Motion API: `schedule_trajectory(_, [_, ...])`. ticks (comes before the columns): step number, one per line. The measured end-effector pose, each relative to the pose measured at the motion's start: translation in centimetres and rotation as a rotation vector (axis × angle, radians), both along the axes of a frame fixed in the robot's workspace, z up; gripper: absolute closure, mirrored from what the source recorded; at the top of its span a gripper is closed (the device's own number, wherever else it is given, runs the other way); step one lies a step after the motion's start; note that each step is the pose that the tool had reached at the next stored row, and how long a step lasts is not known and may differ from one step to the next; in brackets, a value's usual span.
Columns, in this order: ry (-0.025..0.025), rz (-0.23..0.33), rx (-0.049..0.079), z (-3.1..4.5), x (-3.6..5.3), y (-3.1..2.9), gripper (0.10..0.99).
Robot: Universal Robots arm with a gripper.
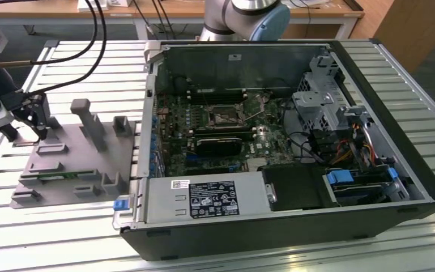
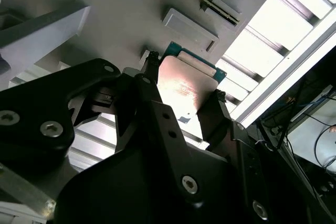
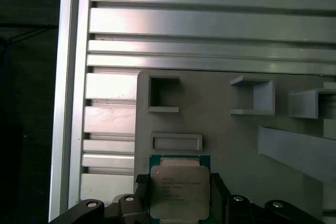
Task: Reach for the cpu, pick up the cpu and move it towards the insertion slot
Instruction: 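Pick up the cpu and move it towards the insertion slot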
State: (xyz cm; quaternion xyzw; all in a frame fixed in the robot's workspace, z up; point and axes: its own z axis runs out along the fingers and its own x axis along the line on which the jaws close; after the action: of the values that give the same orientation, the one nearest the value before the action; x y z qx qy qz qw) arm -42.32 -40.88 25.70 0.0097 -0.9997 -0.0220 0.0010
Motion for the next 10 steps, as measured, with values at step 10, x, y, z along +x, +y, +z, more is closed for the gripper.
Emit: schedule_trajectory(10, [-0.0001,0.000,0.000,0.74,0.00,0.00,0.541])
